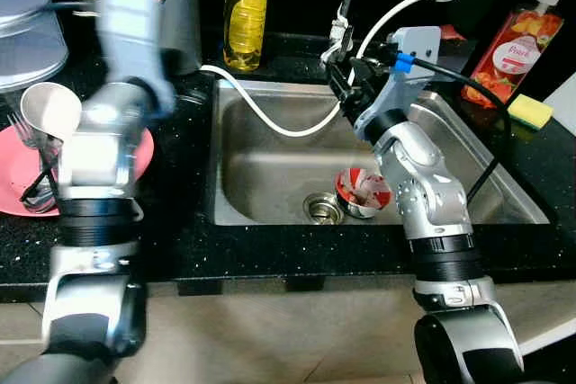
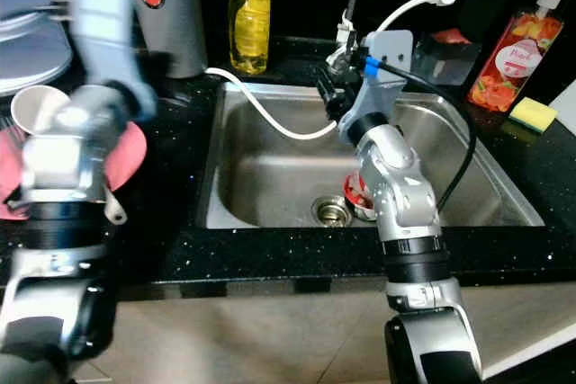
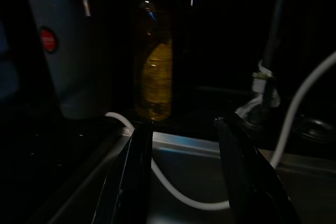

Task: Kitchen organization

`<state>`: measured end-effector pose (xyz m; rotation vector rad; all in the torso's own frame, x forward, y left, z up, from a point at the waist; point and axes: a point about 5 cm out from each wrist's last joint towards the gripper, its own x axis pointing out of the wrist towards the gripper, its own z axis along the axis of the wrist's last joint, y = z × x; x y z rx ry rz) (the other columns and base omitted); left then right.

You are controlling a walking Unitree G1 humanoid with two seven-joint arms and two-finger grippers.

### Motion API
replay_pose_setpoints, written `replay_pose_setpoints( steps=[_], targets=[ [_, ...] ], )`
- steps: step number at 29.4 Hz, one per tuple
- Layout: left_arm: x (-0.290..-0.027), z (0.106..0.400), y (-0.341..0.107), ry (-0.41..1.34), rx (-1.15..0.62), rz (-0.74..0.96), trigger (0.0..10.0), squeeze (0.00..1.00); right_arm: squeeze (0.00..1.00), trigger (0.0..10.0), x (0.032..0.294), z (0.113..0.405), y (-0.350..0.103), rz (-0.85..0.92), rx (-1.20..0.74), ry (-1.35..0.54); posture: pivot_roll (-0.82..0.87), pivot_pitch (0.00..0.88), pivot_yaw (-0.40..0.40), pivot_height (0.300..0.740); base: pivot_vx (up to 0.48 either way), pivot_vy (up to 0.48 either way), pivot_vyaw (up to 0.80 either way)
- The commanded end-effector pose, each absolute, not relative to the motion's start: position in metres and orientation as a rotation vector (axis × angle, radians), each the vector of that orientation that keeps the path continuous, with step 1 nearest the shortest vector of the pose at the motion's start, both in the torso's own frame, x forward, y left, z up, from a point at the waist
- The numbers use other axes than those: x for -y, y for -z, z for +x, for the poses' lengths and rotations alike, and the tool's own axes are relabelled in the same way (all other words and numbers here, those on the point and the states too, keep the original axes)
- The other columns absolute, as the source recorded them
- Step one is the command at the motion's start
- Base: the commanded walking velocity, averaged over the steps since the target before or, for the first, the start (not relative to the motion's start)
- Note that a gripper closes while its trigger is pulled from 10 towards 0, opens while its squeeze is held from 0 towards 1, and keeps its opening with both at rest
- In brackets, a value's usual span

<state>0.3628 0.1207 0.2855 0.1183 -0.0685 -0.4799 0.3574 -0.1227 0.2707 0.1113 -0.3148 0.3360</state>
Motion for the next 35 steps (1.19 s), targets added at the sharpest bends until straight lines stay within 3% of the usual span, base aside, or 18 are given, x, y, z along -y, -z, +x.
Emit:
replay_pose_setpoints(
  steps=[1,4,8,9,10,11,19,20,24,29,31,33,34,35],
  targets=[
    [-0.102,0.362,-0.288,0.59,0.079,0.142,10.0,0.0,0.0,10.0,0.13,0.356,-0.272,0.103,0.323,-0.305,0.21,0.0,-0.082,0.74,0.0,0.0,0.0],
    [-0.077,0.355,-0.271,0.763,0.016,0.184,10.0,0.0,0.0,10.0,0.132,0.355,-0.272,0.104,0.325,-0.296,0.2,0.0,-0.071,0.74,0.0,0.0,0.0],
    [-0.065,0.351,-0.254,0.852,-0.03,0.232,10.0,0.0,0.0,10.0,0.132,0.355,-0.272,0.106,0.327,-0.291,0.2,0.0,-0.069,0.74,0.0,0.0,0.0],
    [-0.061,0.352,-0.247,0.86,-0.043,0.255,10.0,0.48,0.0,10.0,0.132,0.355,-0.272,0.107,0.328,-0.29,0.2,0.0,-0.069,0.74,0.0,0.0,0.0],
    [-0.06,0.353,-0.242,0.867,-0.051,0.271,10.0,0.48,0.0,10.0,0.132,0.354,-0.272,0.107,0.328,-0.289,0.2,0.0,-0.069,0.74,0.0,0.0,0.0],
    [-0.057,0.353,-0.236,0.881,-0.069,0.266,10.0,1.0,0.0,10.0,0.133,0.354,-0.272,0.107,0.328,-0.288,0.2,0.0,-0.071,0.74,0.0,0.0,0.0],
    [-0.058,0.354,-0.234,0.844,-0.046,0.297,10.0,1.0,0.0,10.0,0.133,0.354,-0.272,0.108,0.327,-0.289,0.2,0.0,-0.077,0.74,0.0,0.0,0.0],
    [-0.061,0.355,-0.243,0.812,0.001,0.284,10.0,0.0,0.0,10.0,0.133,0.354,-0.272,0.108,0.327,-0.291,0.2,0.0,-0.077,0.74,0.0,0.0,0.0],
    [-0.072,0.359,-0.263,0.716,0.093,0.262,10.0,0.0,0.0,10.0,0.131,0.354,-0.271,0.11,0.325,-0.295,0.21,0.0,-0.078,0.74,0.0,0.0,0.0],
    [-0.101,0.365,-0.277,0.499,0.071,0.272,10.0,0.0,0.0,10.0,0.13,0.354,-0.271,0.112,0.325,-0.3,0.21,0.0,-0.077,0.74,0.0,0.0,0.0],
    [-0.101,0.365,-0.277,0.499,0.071,0.272,10.0,0.0,0.0,10.0,0.13,0.354,-0.271,0.112,0.325,-0.3,0.21,0.0,-0.077,0.74,0.0,0.0,0.0],
    [-0.143,0.369,-0.279,0.223,0.003,0.208,10.0,0.0,0.0,10.0,0.131,0.354,-0.27,0.113,0.321,-0.299,0.22,0.0,-0.078,0.74,0.0,0.0,0.0],
    [-0.143,0.369,-0.279,0.223,0.003,0.208,10.0,0.0,0.0,10.0,0.131,0.354,-0.27,0.113,0.321,-0.299,0.22,0.0,-0.078,0.74,0.0,0.0,0.0],
    [-0.167,0.366,-0.277,0.094,-0.035,0.169,10.0,0.0,0.0,10.0,0.131,0.354,-0.269,0.114,0.318,-0.3,0.22,0.0,-0.079,0.74,0.0,0.0,0.0]
  ],
)
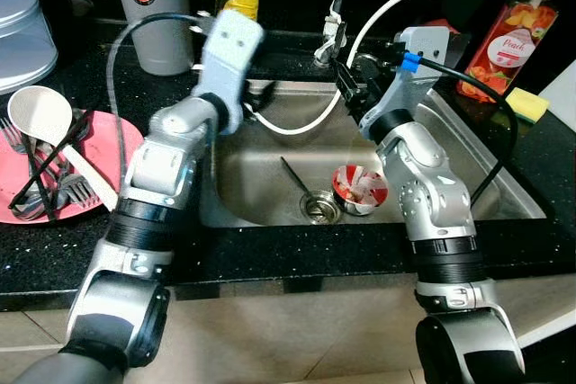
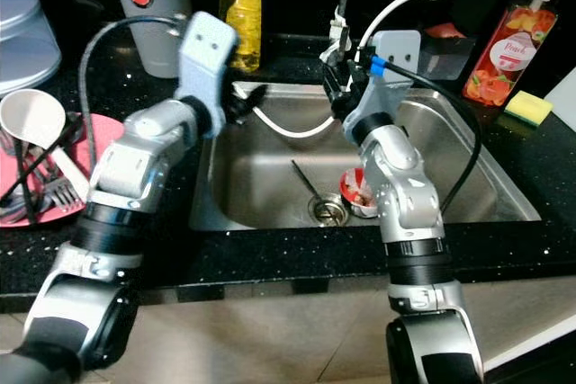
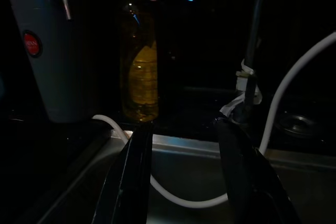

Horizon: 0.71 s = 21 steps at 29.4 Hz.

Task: Kitchen organization

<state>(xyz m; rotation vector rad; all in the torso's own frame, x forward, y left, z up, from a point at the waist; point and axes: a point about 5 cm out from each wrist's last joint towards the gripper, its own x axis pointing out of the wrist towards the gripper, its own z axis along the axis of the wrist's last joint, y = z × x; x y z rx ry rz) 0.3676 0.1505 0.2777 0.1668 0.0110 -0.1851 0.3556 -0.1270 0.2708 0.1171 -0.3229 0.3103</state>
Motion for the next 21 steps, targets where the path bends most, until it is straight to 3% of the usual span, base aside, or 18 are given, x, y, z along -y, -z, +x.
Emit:
replay_pose_setpoints(
  steps=[1,2,4,8,12,21],
  targets=[
    [-0.184,0.363,-0.275,0.008,-0.064,0.137,10.0,0.0,0.0,10.0,0.13,0.354,-0.268,0.115,0.315,-0.302,0.22,0.0,-0.08,0.74,0.0,0.0,0.0],
    [-0.197,0.359,-0.272,-0.041,-0.091,0.122,10.0,0.0,0.0,10.0,0.13,0.354,-0.268,0.116,0.313,-0.304,0.22,0.0,-0.08,0.74,0.0,0.0,0.0],
    [-0.197,0.359,-0.272,-0.041,-0.091,0.122,10.0,0.0,0.0,10.0,0.13,0.354,-0.268,0.116,0.313,-0.304,0.22,0.0,-0.08,0.74,0.0,0.0,0.0],
    [-0.249,0.342,-0.271,-0.263,-0.127,0.151,10.0,0.0,0.0,10.0,0.127,0.355,-0.267,0.118,0.309,-0.314,0.23,0.001,-0.084,0.74,0.0,0.0,0.0],
    [-0.275,0.334,-0.269,-0.311,-0.18,0.155,10.0,0.0,0.0,10.0,0.127,0.355,-0.266,0.119,0.308,-0.316,0.24,0.001,-0.084,0.74,0.0,0.0,0.0],
    [-0.276,0.327,-0.259,-0.266,-0.262,0.078,10.0,0.0,0.0,10.0,0.127,0.355,-0.266,0.12,0.308,-0.315,0.24,0.0,-0.082,0.74,0.0,0.0,0.0]
  ],
)
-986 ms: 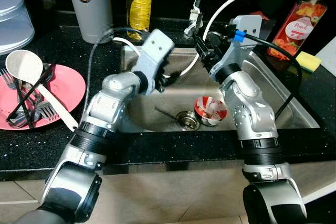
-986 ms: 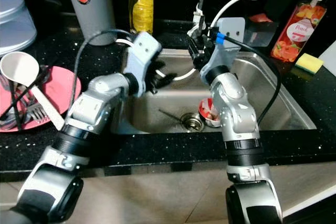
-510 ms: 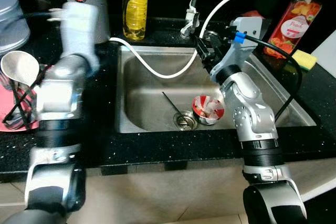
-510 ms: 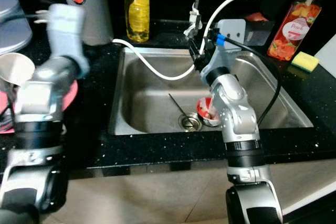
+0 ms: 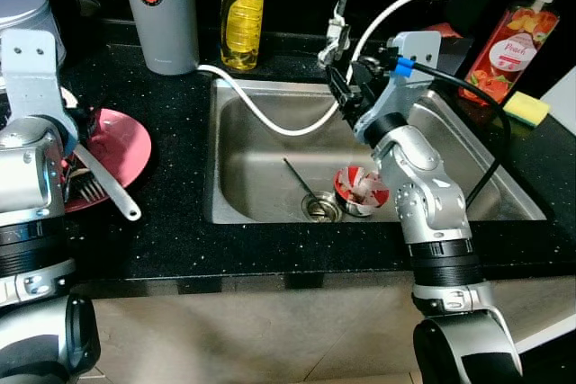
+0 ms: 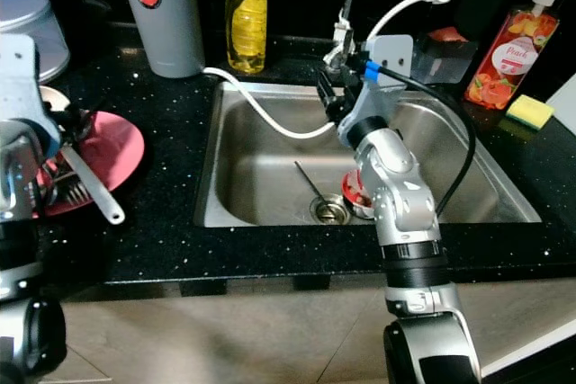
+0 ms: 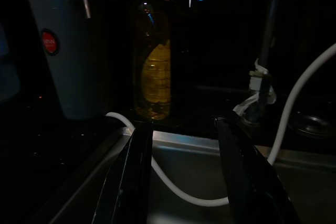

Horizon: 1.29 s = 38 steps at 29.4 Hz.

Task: Kitchen organization

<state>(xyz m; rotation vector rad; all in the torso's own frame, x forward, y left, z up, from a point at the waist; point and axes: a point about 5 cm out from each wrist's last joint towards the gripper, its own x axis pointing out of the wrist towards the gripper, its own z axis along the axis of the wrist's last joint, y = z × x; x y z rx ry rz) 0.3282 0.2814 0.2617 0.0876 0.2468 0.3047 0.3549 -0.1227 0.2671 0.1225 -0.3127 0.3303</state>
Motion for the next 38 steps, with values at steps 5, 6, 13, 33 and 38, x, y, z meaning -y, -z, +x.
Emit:
replay_pose_setpoints(
  steps=[5,6,13,33,38],
  targets=[
    [-0.265,0.324,-0.251,-0.188,-0.306,0.072,10.0,0.0,0.0,10.0,0.127,0.355,-0.266,0.121,0.311,-0.316,0.24,0.0,-0.08,0.74,0.0,0.0,0.0],
    [-0.265,0.324,-0.251,-0.188,-0.306,0.072,10.0,0.0,0.0,10.0,0.127,0.355,-0.266,0.121,0.311,-0.316,0.24,0.0,-0.08,0.74,0.0,0.0,0.0],
    [-0.271,0.321,-0.241,-0.228,-0.336,0.059,9.4,0.0,0.0,10.0,0.126,0.355,-0.266,0.121,0.311,-0.32,0.24,0.0,-0.082,0.74,0.0,0.0,0.0],
    [-0.276,0.319,-0.23,-0.257,-0.351,0.001,0.0,0.0,0.0,10.0,0.127,0.355,-0.267,0.118,0.313,-0.319,0.24,0.0,-0.088,0.74,0.0,0.0,0.0],
    [-0.271,0.322,-0.255,-0.248,-0.203,-0.017,7.4,0.0,0.0,10.0,0.127,0.355,-0.267,0.117,0.311,-0.319,0.24,0.0,-0.09,0.74,0.0,0.0,0.0]
  ],
)
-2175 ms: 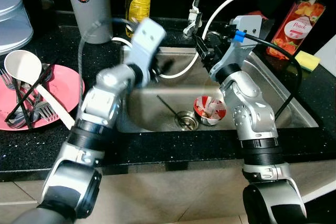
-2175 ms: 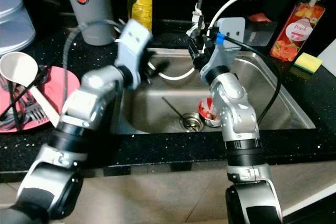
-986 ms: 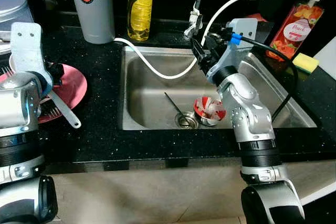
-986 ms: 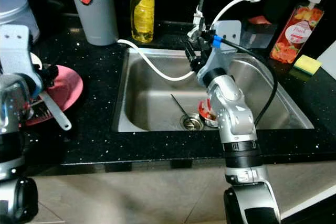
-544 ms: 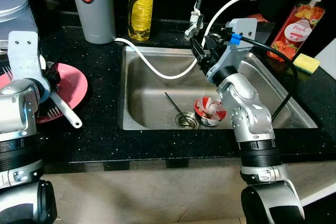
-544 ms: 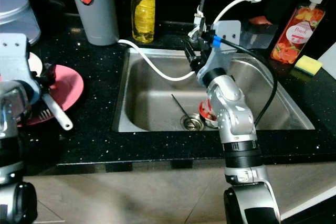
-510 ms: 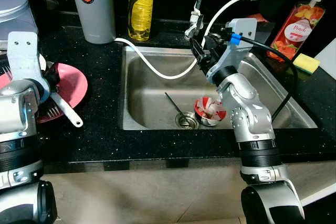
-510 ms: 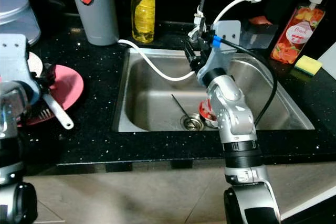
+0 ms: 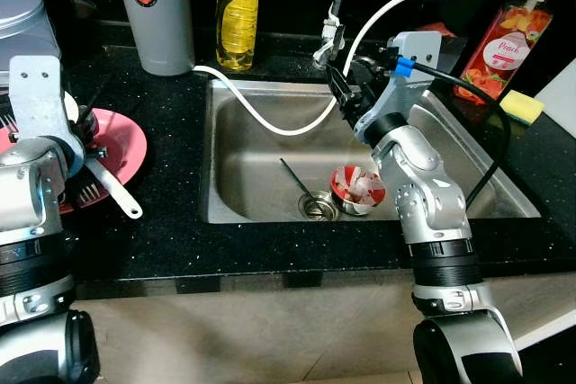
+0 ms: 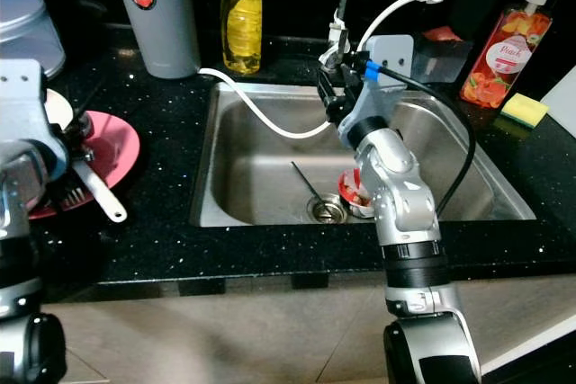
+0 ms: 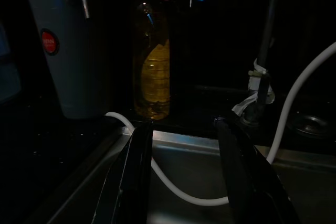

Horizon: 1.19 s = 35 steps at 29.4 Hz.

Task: Kitchen organization

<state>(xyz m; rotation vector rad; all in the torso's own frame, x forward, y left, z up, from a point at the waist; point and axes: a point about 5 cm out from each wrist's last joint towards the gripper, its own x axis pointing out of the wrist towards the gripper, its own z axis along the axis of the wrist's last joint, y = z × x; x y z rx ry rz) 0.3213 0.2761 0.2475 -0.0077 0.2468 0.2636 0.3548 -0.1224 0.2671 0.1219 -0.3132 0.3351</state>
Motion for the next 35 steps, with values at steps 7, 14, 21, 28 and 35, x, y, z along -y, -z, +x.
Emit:
replay_pose_setpoints(
  steps=[7,14,21,28,35],
  targets=[
    [-0.255,0.325,-0.294,-0.162,-0.024,0.001,10.0,0.0,0.0,10.0,0.127,0.356,-0.267,0.117,0.311,-0.321,0.24,0.0,-0.095,0.74,0.0,0.0,0.0],
    [-0.229,0.342,-0.322,-0.067,0.072,-0.066,10.0,0.0,0.0,10.0,0.127,0.358,-0.268,0.117,0.311,-0.32,0.24,0.0,-0.103,0.74,0.0,0.0,0.0],
    [-0.18,0.368,-0.31,0.13,-0.023,-0.128,10.0,0.0,0.0,10.0,0.129,0.359,-0.27,0.117,0.315,-0.305,0.22,0.0,-0.095,0.74,0.0,0.0,0.0],
    [-0.118,0.386,-0.292,0.31,-0.1,-0.019,10.0,0.0,0.0,10.0,0.138,0.354,-0.27,0.113,0.321,-0.26,0.19,0.0,-0.065,0.74,0.0,0.0,0.0],
    [-0.123,0.383,-0.299,0.265,-0.022,0.109,10.0,0.0,0.0,10.0,0.14,0.354,-0.268,0.117,0.315,-0.254,0.2,0.0,-0.074,0.74,0.0,0.0,0.0]
  ],
)
